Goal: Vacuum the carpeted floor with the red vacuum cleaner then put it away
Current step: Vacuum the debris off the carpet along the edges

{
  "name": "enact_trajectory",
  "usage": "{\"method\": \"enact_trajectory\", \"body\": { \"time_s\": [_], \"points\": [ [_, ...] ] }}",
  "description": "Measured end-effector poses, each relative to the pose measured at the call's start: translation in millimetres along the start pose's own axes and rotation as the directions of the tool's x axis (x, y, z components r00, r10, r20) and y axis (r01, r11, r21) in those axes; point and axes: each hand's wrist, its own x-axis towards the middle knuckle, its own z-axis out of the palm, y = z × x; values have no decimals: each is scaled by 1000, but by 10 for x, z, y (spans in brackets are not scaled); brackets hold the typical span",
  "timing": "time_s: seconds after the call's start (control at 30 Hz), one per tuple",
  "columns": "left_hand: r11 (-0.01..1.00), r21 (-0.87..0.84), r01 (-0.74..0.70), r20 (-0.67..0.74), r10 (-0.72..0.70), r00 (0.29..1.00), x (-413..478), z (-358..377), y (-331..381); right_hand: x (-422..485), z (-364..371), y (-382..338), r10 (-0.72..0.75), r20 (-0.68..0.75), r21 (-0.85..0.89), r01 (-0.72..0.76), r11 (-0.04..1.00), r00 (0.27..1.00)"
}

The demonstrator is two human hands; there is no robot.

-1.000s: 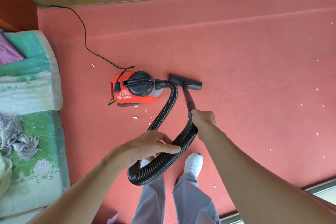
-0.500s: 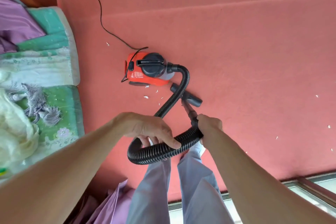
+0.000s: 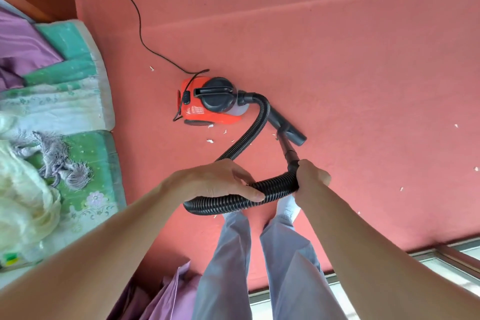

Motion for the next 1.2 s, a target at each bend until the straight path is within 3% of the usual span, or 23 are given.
{"method": "enact_trajectory", "body": {
  "time_s": [0.1,0.23,0.37,0.47,0.6,0.73,0.9,1.03,1.2],
  "points": [
    [995,93,-22,44,18,999,24,43,214,12,-230,-1,81,-24,124,-77,989,996],
    [972,235,-12,133,-20,991,68,22,520,-9,-474,1,126,129,180,-148,972,984],
    [967,251,38,243,-101,965,112,24,667,58,-547,65,148,-30,241,-136,961,989],
    [953,298,62,305,-156,940,139,24,720,34,-580,69,162,-26,240,-151,959,986],
    [947,313,67,304,-167,938,111,-71,788,23,-580,23,116,211,152,-149,977,971],
    [944,311,109,257,-194,947,27,-165,787,-99,-329,-150,115,127,131,-132,983,985],
    [935,294,197,160,-251,955,-97,-159,638,-259,13,-161,83,292,3,-88,996,953],
    [931,298,211,35,-231,972,-153,-243,430,-255,191,-67,55,206,-84,-39,996,977],
    [916,303,263,135,-315,940,-298,-373,330,-369,295,157,116,254,-92,-96,991,960]
  ]
}}
